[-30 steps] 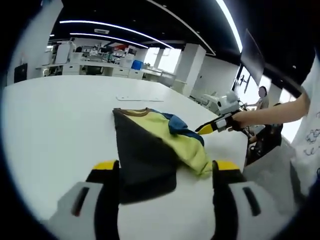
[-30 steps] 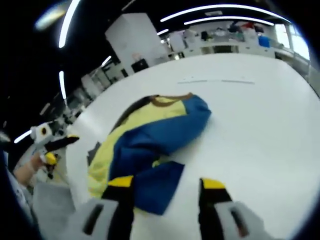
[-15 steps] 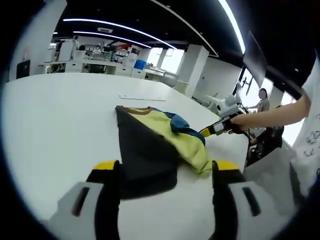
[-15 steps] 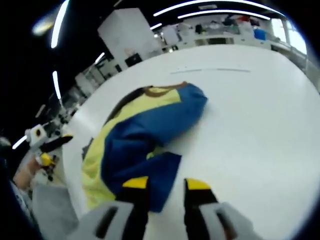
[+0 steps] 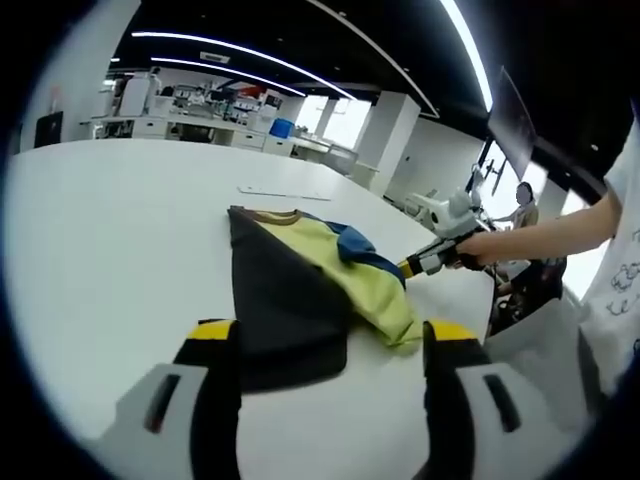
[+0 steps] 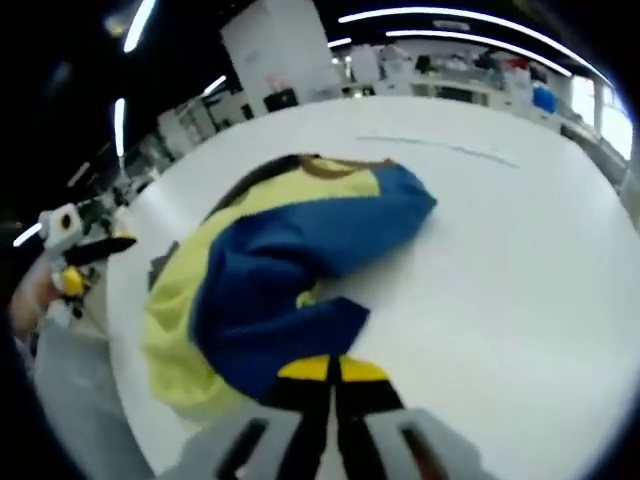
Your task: Fold the garment on the visible template until the final outline fits inside the template.
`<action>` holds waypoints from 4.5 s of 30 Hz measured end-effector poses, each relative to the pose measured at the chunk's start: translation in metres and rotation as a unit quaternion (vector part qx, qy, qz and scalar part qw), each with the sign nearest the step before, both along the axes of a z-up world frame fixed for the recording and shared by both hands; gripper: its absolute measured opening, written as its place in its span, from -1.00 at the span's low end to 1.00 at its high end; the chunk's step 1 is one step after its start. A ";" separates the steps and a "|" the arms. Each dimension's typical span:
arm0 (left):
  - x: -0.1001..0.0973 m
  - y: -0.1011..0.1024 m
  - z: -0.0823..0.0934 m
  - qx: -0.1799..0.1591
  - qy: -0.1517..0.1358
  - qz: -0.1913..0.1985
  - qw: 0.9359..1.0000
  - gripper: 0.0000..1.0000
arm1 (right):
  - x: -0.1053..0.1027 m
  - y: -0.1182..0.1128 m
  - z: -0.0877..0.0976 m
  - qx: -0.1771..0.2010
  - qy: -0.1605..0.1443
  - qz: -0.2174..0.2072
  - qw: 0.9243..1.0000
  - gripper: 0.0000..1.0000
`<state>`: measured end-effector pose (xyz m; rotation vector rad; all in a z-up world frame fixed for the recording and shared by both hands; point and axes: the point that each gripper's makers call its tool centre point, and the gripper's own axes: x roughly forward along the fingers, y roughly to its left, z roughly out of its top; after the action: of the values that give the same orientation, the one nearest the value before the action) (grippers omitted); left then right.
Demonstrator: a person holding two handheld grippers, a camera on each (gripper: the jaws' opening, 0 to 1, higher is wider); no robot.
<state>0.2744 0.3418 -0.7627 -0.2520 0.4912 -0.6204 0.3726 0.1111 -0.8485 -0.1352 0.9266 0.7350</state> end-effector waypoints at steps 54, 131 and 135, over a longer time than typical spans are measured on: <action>0.014 -0.004 -0.018 -0.013 0.020 0.026 0.999 0.40 | 0.083 -0.293 0.025 -0.146 -0.029 -0.273 0.950 -1.00; 0.006 0.006 -0.011 -0.005 0.012 0.029 1.000 0.39 | 0.059 -0.172 0.108 0.069 -0.140 -0.085 0.984 0.99; 0.004 0.011 -0.014 0.017 0.010 0.024 1.000 0.38 | 0.047 -0.156 0.112 0.074 -0.141 -0.070 0.985 0.99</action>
<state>0.2787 0.3532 -0.7764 -0.2360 0.5127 -0.5632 0.4196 -0.0451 -0.7367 -0.0416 0.6034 0.6327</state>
